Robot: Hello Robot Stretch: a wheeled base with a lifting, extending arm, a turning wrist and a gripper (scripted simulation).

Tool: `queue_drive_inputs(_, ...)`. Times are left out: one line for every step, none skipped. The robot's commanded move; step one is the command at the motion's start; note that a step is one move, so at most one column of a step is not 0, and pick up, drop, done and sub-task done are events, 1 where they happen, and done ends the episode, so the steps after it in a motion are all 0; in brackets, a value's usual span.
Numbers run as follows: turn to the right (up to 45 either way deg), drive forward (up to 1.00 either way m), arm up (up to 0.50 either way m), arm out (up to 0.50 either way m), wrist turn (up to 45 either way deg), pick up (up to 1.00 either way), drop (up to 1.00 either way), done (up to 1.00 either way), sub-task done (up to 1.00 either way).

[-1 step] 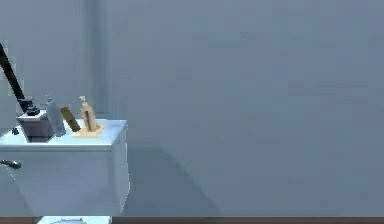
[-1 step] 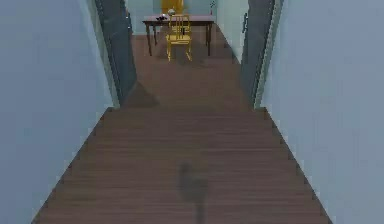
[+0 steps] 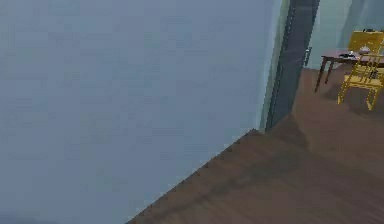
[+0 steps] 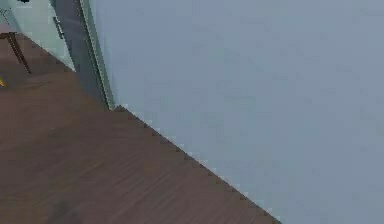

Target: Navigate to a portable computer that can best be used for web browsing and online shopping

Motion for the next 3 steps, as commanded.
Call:
queue_drive_inputs(36.0, 0.0, 0.0, 0.0, 0.0, 0.0, 0.0, 0.0, 0.0)
queue_drive_inputs(0.0, 1.0, 0.0, 0.0, 0.0, 0.0, 0.0, 0.0, 0.0)
queue_drive_inputs(0.0, 1.0, 0.0, 0.0, 0.0, 0.0, 0.0, 0.0, 0.0)
